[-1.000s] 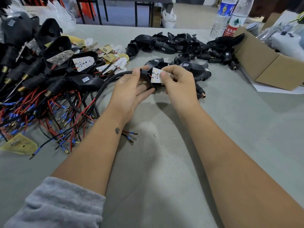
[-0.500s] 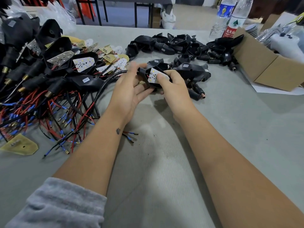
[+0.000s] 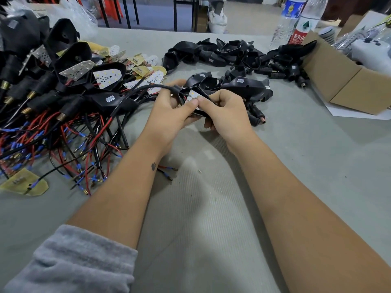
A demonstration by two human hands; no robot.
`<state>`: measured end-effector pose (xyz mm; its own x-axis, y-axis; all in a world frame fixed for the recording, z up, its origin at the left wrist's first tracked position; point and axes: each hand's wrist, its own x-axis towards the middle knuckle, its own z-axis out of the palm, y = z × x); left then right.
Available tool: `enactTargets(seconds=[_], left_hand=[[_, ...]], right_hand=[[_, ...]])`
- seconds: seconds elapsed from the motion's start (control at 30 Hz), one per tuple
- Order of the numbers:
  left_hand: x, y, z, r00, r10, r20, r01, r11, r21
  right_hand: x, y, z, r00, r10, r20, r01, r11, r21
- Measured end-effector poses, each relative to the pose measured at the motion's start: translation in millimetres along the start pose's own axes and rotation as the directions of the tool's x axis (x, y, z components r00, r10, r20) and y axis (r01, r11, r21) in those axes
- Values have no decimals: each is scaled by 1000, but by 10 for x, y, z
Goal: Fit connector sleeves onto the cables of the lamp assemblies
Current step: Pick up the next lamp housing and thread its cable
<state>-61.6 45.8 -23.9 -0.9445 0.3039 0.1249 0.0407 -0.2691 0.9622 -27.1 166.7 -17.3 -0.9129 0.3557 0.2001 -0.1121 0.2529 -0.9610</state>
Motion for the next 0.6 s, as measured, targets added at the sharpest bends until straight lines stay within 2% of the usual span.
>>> enactTargets(seconds=[0.2,0.27,0.37,0.47,0.6], left_hand=[[33,-22,-19,997,-73,40,71,997,30],[40,-18,-21,996,-93,16,92,995,31],[27,22,-31,994,-111,14,111,993,39],[5,50,-49,993,-116,18,110,977,184],[-39,79,-22,987,-91,131,29,910,413]], right_hand=[[-15,-12,6,999,-20,32,21,999,-46],[-35,-37,-3,995,-21,93,19,1000,20],[-41,-71,-10,987,69,145,-90,985,145],[3,-80,-15,989,119,92,-129,985,116],[36,-64,-35,990,139,39,-143,982,123]])
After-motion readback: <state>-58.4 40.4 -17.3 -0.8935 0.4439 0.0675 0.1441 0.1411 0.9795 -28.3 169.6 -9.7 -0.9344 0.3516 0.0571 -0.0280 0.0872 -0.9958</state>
